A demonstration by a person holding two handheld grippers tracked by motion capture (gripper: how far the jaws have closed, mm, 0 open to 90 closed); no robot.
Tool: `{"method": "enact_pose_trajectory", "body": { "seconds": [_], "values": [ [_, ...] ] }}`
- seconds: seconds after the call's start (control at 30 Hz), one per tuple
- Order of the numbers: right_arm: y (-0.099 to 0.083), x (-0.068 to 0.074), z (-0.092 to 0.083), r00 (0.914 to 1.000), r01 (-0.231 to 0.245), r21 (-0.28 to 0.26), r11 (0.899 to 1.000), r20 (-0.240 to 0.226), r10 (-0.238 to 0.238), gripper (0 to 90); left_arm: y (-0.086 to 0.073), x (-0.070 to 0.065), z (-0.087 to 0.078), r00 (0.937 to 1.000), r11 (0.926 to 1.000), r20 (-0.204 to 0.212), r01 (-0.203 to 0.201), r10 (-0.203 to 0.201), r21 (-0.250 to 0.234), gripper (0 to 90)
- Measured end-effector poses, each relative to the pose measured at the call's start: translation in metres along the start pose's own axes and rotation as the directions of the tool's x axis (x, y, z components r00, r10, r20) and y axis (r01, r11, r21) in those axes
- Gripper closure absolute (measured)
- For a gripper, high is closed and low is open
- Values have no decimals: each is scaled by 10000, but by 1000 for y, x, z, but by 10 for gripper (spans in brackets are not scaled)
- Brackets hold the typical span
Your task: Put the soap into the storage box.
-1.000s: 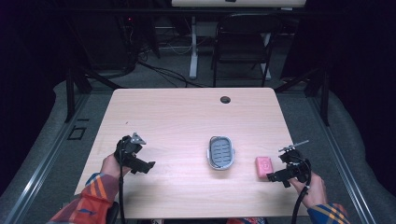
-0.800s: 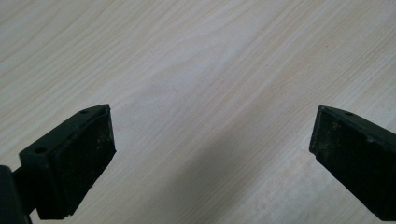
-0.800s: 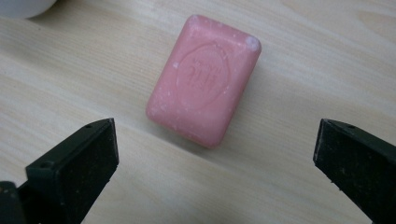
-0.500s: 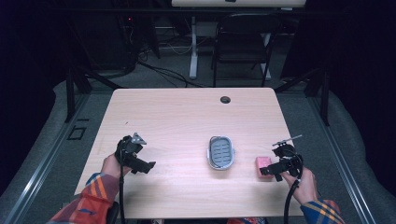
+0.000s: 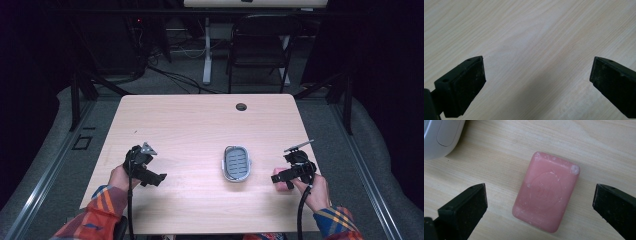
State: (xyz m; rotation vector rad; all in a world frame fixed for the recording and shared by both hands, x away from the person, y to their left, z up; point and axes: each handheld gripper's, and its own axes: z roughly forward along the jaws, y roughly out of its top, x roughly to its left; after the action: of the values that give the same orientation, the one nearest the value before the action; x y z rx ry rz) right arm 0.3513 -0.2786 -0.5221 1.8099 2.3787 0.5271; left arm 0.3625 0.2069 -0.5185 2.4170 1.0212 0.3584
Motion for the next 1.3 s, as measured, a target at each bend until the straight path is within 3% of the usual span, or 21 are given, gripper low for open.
{"method": "enact_pose_trajectory", "body": {
  "seconds": [0.3, 0.37, 0.5, 0.53, 0.63, 0.67, 1.0, 1.03, 1.1, 1.3],
  "values": [
    [3, -1, 8, 9996, -261, 235, 9994, -106, 264, 0, 0, 0, 0, 10000, 10000, 12, -29, 29, 20, 2],
    [4, -2, 9, 9998, -154, 538, 9984, -122, 161, 5, 0, -1, 1, 9999, 9998, 69, -78, 77, 161, 3],
    [4, -1, 11, 9996, -265, 422, 9988, -125, 271, 29, 0, -2, 3, 9998, 9995, 91, -165, 162, 253, 5],
    [5, -2, 11, 9999, -142, 618, 9980, -61, 146, 37, 0, -2, 2, 9998, 9995, 107, -178, 176, 243, 4],
    [6, -3, 14, 9998, -205, 719, 9972, 65, 201, 92, 0, -2, 2, 9998, 9996, 101, -167, 165, 231, 4],
    [7, -3, 16, 9998, -181, 931, 9955, 140, 168, 166, 0, -2, 2, 9998, 9997, 125, -156, 153, 208, 4],
    [8, -4, 20, 9998, -107, 1247, 9921, 203, 82, 239, 0, -2, 3, 9997, 9995, 178, -191, 187, 236, 4],
    [7, -2, 22, 9993, -291, 1033, 9942, 243, 267, 250, 0, -2, 3, 9997, 9995, 175, -194, 190, 230, 4],
    [9, -4, 21, 9998, -97, 1298, 9915, 204, 71, 261, 0, -2, 3, 9996, 9995, 181, -205, 201, 236, 3],
    [9, -3, 22, 9995, -71, 1378, 9904, 326, 26, 323, 0, -2, 2, 9997, 9995, 161, -208, 204, 247, 4]
  ]
}}
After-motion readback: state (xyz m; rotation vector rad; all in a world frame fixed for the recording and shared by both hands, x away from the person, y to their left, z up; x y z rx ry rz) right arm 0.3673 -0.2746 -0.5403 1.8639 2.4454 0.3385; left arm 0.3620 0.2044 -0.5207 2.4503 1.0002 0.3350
